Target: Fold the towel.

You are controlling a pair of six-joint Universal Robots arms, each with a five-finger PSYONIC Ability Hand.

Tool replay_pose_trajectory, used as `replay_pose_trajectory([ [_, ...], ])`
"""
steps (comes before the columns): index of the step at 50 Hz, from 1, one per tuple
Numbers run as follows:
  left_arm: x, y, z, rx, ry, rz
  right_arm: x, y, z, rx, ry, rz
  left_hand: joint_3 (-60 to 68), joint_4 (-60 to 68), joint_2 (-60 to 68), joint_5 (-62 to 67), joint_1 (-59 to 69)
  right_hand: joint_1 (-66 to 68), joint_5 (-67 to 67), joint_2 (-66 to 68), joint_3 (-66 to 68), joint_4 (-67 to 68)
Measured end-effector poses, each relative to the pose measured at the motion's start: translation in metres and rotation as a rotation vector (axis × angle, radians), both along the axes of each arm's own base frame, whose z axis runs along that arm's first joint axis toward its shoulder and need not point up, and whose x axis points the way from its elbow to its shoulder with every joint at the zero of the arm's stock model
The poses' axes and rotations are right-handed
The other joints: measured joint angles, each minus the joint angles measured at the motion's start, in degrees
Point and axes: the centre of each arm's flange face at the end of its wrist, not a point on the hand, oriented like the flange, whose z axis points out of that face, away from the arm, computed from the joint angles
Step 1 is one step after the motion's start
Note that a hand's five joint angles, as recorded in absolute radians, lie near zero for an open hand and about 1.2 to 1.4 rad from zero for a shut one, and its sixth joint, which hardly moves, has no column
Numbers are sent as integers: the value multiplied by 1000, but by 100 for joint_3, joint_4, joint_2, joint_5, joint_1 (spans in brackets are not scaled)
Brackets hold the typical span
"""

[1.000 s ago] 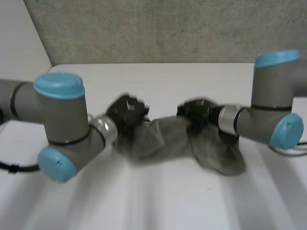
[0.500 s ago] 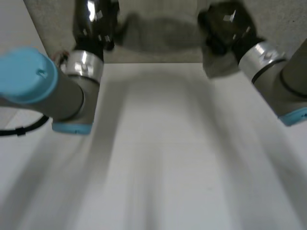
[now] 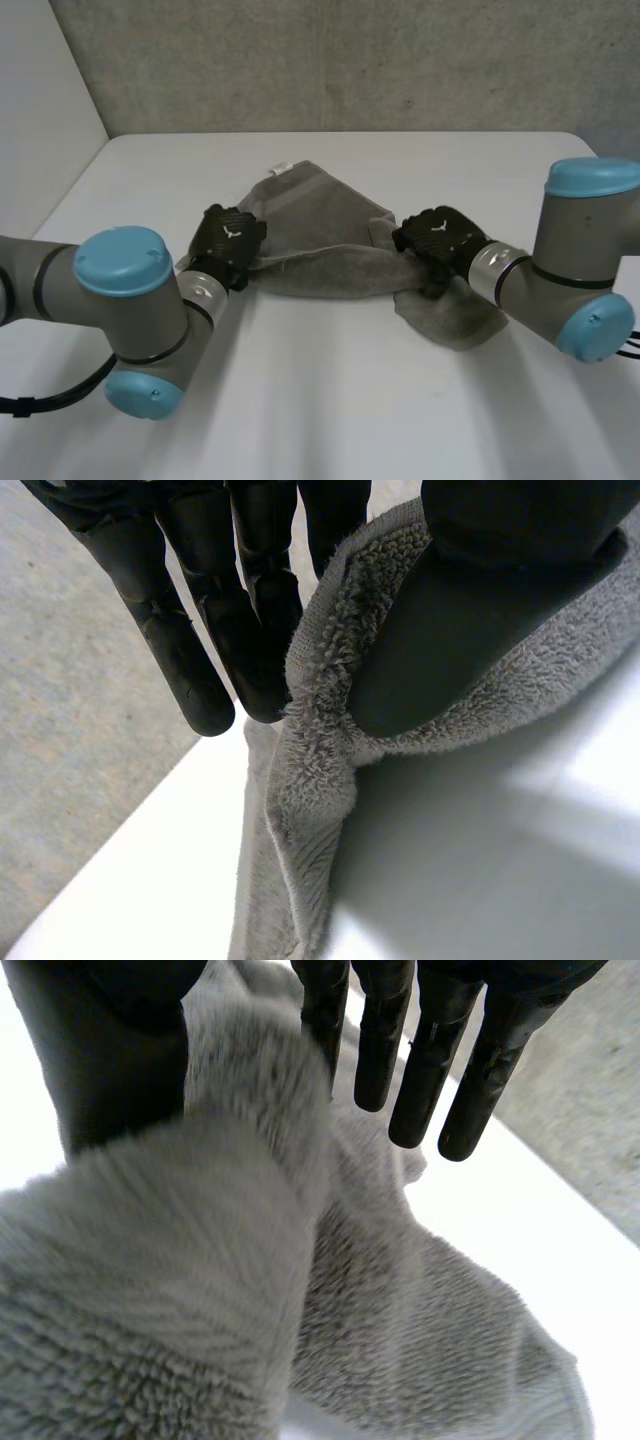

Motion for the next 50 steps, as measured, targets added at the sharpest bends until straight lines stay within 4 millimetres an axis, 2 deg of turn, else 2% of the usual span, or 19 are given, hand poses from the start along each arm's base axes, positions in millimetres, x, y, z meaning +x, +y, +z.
replay_pose_trajectory([
  [6,5,7,18,-28,18,2,-11,10,30,16,-98,-56,0,0,0,0,0,-39,-70,0,-16,-22],
  [14,12,17,27,-39,25,4,-49,1,43,153,-288,-221,0,0,0,0,0,-512,-689,-626,-631,-622],
  [21,15,20,24,-31,21,8,-86,-8,29,319,-426,-338,0,0,0,0,0,-590,-798,-667,-687,-716],
  [26,17,18,23,-28,21,16,-100,-8,15,400,-468,-380,0,0,0,0,0,-590,-795,-667,-687,-716],
  [34,18,16,22,-17,35,25,-102,-4,-7,483,-461,-398,0,0,0,0,0,-590,-785,-667,-687,-716],
  [40,19,18,20,-7,41,26,-100,-4,-15,504,-454,-395,0,0,0,0,0,-571,-542,-650,-671,-675],
  [43,19,18,20,-5,42,26,-99,-6,-23,517,-449,-398,0,0,0,0,0,493,651,428,431,456],
  [45,19,18,20,-6,43,26,-98,-7,-27,523,-446,-399,0,0,0,0,0,1713,1747,1680,1655,1569],
  [48,20,17,20,-11,45,28,-97,-10,-32,520,-444,-399,0,0,0,0,0,4024,4119,4039,3963,3941],
  [50,20,16,20,-14,46,31,-97,-12,-32,512,-445,-398,0,0,0,0,0,4706,4793,4619,4572,4621],
])
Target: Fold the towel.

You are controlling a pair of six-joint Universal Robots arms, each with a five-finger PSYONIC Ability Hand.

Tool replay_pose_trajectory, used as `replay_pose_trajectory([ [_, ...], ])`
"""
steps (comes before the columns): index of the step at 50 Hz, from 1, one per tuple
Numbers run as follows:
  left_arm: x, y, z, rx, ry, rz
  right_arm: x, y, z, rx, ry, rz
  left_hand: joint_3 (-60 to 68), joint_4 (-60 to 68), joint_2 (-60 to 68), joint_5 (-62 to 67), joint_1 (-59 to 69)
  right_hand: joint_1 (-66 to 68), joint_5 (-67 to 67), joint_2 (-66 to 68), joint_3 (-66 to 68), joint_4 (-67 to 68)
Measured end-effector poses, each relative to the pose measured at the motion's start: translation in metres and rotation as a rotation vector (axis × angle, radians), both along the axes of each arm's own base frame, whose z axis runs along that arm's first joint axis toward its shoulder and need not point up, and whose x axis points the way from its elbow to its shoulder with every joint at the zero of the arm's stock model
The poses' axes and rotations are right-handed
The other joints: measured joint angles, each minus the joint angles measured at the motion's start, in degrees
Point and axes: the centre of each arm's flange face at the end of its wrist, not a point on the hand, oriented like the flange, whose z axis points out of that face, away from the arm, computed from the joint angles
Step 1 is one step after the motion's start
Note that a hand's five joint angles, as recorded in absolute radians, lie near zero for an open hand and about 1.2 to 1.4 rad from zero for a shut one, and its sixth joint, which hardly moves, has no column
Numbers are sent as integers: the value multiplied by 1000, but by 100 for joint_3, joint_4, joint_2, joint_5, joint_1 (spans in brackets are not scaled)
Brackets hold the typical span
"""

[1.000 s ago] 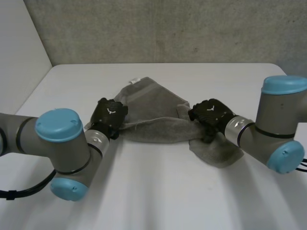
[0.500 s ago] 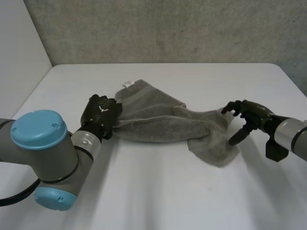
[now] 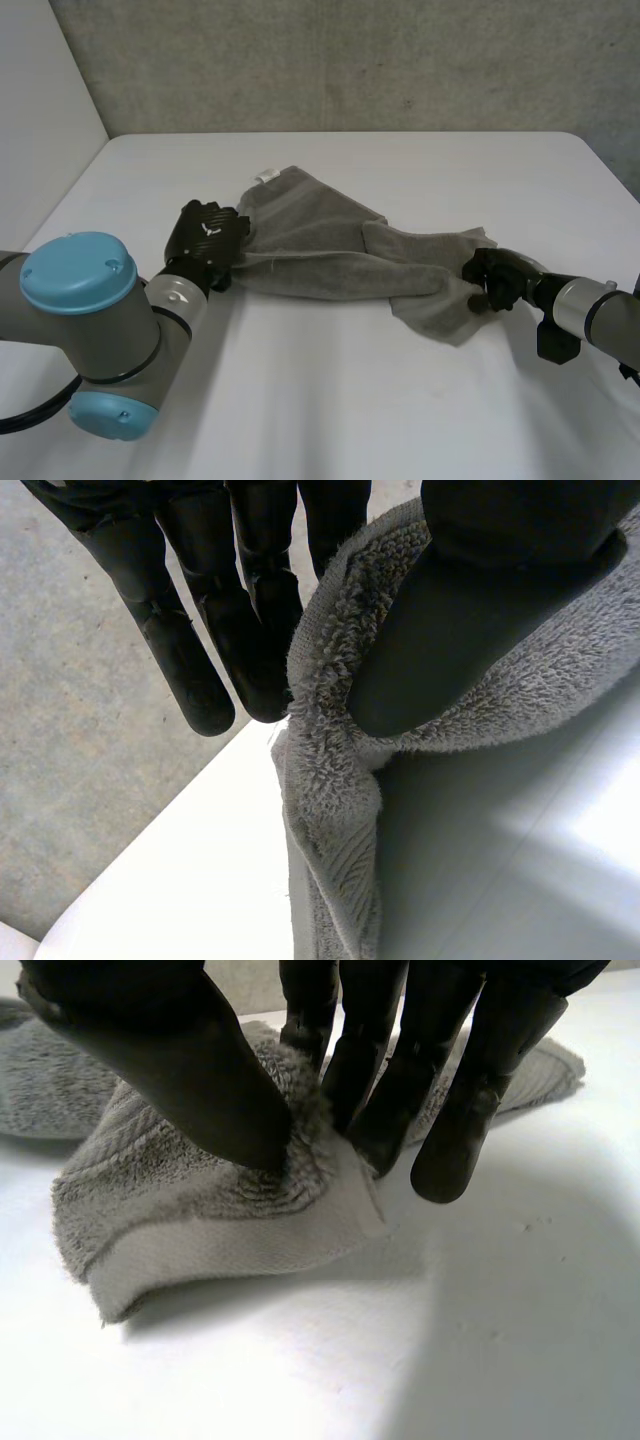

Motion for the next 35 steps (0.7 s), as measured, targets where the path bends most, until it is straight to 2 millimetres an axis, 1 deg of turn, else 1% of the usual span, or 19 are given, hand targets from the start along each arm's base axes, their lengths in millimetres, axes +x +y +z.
replay_pose_trajectory([
  [2,1,-1,0,-3,1,3,-1,-2,3,-16,-1,-4,0,0,0,0,0,55,87,30,122,146],
  [5,2,-2,0,-7,3,8,-4,-4,12,-55,-5,-14,0,0,0,0,0,55,87,31,124,150],
  [7,3,-4,-1,-10,5,12,-9,-7,24,-101,-8,-31,0,0,0,0,0,55,87,33,124,150],
  [10,4,-5,-1,-11,5,16,-17,-10,36,-154,-9,-52,0,0,0,0,0,56,87,43,124,150],
  [12,5,-6,-2,-10,5,19,-26,-13,49,-212,-6,-76,-271,-304,-248,0,0,56,87,115,164,150],
  [13,6,-6,-3,-8,4,20,-29,-14,54,-237,-4,-86,-729,-754,-808,-329,-507,56,87,123,179,150],
  [14,6,-6,-4,-6,3,21,-33,-15,60,-264,-1,-95,-1626,-1658,-1621,-1324,-1334,56,88,123,188,150],
  [15,6,-6,-5,-5,2,21,-35,-15,62,-276,1,-99,-1938,-1972,-1933,-1653,-1735,56,90,123,189,150],
  [17,6,-7,-6,-2,1,21,-39,-15,71,-319,11,-110,-3215,-3246,-3250,-2929,-2970,56,109,123,189,150],
  [20,7,-7,-7,2,0,20,-41,-15,80,-361,27,-112,-3816,-3828,-3801,-3520,-3530,56,127,123,189,150],
  [26,8,-10,-10,7,-4,23,-40,-12,87,-414,77,-90,-3987,-4015,-3979,-3709,-3711,56,135,123,190,150],
  [35,15,-19,-13,14,-5,28,-38,-10,86,-460,171,-46,-3954,-3984,-3932,-3626,-3676,56,136,123,202,150],
])
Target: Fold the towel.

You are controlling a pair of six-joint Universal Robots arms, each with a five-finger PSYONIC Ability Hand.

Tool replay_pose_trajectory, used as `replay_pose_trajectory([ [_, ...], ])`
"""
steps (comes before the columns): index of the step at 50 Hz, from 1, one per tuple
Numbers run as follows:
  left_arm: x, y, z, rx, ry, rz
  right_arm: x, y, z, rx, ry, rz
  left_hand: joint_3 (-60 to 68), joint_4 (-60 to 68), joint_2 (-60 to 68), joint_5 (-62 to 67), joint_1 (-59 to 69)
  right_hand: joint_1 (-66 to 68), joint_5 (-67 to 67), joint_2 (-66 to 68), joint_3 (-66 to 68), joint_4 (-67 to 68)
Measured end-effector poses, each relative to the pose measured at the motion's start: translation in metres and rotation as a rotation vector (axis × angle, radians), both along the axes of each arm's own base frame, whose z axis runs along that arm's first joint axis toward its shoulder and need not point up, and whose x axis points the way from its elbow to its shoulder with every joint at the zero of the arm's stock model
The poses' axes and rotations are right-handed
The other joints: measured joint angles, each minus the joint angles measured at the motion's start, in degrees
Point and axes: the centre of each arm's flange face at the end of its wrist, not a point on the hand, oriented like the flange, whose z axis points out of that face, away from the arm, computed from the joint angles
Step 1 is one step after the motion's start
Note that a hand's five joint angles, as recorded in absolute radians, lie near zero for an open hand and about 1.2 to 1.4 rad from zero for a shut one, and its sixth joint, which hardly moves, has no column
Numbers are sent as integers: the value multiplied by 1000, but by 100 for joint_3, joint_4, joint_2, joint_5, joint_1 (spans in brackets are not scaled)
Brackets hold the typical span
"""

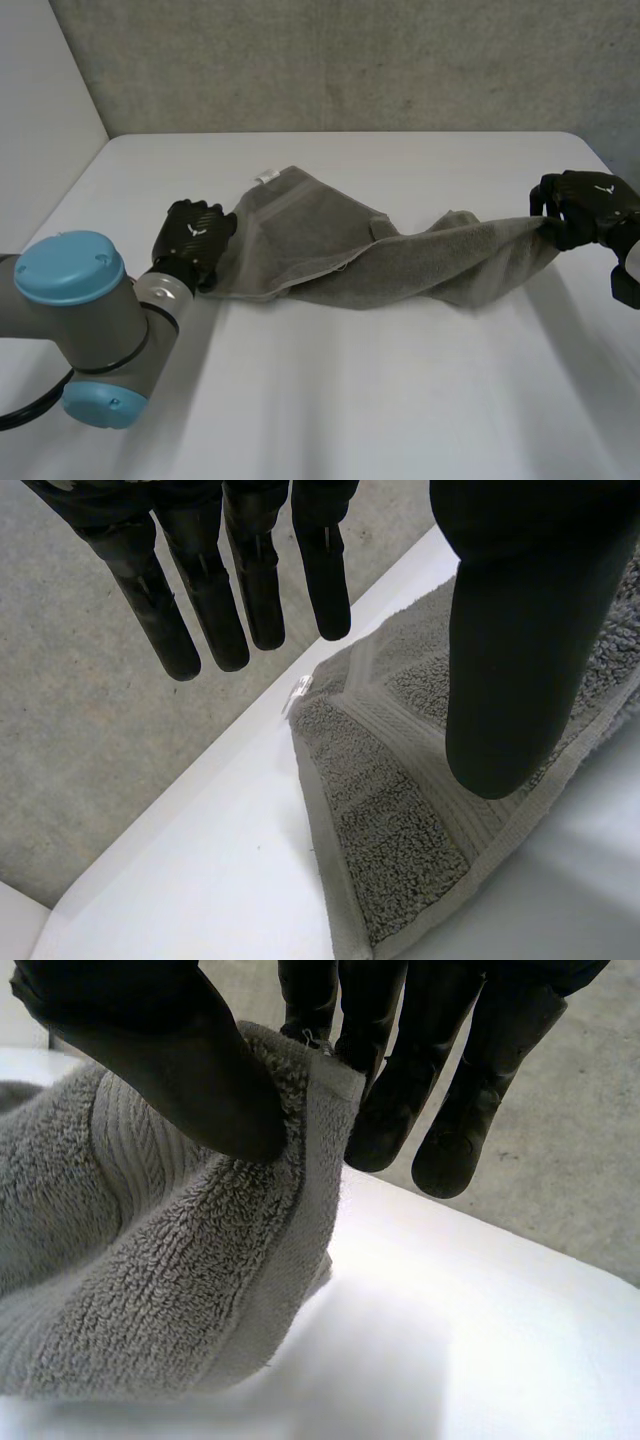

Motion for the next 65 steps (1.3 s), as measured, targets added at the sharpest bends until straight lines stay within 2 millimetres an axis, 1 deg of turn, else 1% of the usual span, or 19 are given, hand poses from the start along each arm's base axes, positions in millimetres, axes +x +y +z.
replay_pose_trajectory([
  [12,3,-5,-3,45,15,-128,-2,-2,-1,-27,66,9,2,1,3,2,8,0,0,0,2,0],
  [19,7,0,-8,167,19,-181,-2,-4,-7,-11,65,11,2,2,3,-2,8,0,0,0,2,0],
  [27,5,5,-26,290,36,-202,-1,-6,-19,25,61,15,-63,-60,-71,-105,-67,0,-5,0,2,0],
  [31,3,2,-33,296,42,-200,0,-6,-22,37,60,18,-63,-60,-73,-115,-67,0,-5,0,2,0],
  [34,1,-3,-34,277,53,-196,1,-5,-24,43,60,19,-63,-60,-73,-110,-67,0,-5,0,2,0],
  [40,-4,-17,-31,251,122,-181,3,-3,-25,50,59,25,94,96,87,87,96,0,-5,0,2,0],
  [46,-9,-26,-29,282,226,-163,6,0,-26,54,59,35,240,240,236,224,244,1,-5,0,2,0],
  [50,-11,-27,-32,304,255,-160,7,0,-26,55,59,37,254,253,252,245,266,1,-5,0,2,0],
  [58,-17,-24,-39,333,250,-173,7,0,-27,55,60,39,255,267,256,247,266,1,-5,0,2,0],
  [65,-16,-20,-42,366,233,-169,7,0,-27,53,60,38,255,266,256,248,266,2,-5,0,2,0],
])
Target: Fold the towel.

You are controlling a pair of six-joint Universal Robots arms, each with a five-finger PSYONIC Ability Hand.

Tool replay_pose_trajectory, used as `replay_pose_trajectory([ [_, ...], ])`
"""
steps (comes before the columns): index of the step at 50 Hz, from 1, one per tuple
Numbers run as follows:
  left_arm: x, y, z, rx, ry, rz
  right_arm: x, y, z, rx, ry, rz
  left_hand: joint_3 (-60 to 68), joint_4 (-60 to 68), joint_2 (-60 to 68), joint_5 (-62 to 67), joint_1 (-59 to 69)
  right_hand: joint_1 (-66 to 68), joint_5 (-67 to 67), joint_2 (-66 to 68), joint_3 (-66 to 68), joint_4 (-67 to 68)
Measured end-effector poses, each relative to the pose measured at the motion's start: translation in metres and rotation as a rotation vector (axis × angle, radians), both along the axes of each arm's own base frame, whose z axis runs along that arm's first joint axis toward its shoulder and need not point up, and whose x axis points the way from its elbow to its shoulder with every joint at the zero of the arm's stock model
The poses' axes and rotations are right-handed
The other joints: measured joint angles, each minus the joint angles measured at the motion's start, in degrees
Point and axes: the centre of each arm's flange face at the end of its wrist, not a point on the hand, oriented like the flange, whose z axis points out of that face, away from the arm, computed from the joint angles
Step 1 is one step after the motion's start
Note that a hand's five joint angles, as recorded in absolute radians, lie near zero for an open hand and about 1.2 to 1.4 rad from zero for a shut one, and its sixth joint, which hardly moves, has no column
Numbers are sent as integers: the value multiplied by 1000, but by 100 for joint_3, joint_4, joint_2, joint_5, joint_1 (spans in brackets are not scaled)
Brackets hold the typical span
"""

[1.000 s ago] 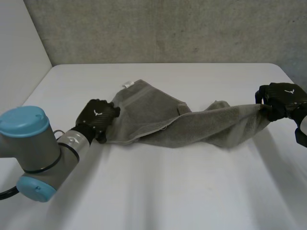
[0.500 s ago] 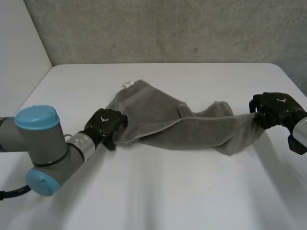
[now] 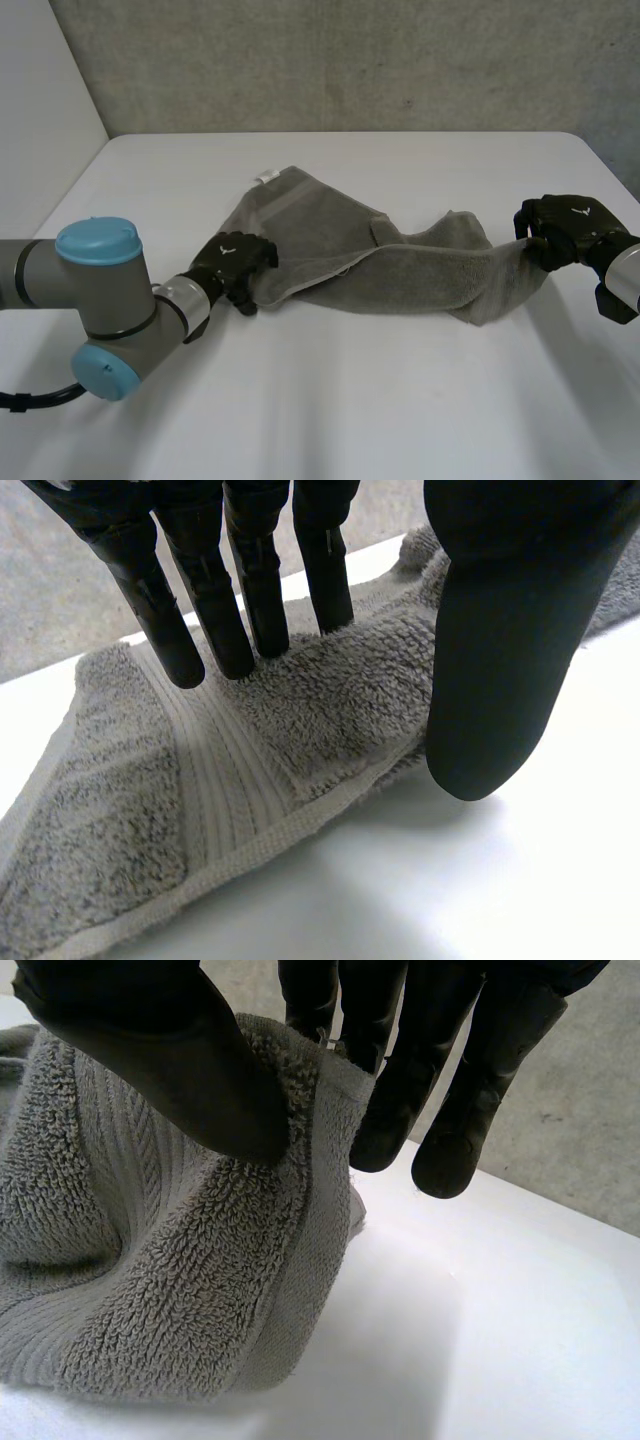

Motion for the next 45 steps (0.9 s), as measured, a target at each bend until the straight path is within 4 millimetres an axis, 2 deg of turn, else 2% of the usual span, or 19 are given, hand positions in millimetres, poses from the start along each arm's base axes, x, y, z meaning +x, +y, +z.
replay_pose_trajectory([
  [8,5,2,-2,33,-23,18,0,-1,0,-1,0,0,248,237,242,231,241,0,0,0,0,0],
  [23,25,-9,-2,28,-62,154,0,-2,-5,11,-1,1,673,668,673,658,668,0,0,0,0,0],
  [36,12,1,-4,30,-57,114,0,-2,-5,15,-1,2,676,669,672,662,667,0,0,0,0,0],
  [45,4,1,0,7,-40,96,0,-1,-6,18,-1,2,992,986,987,969,975,1,0,0,0,0],
])
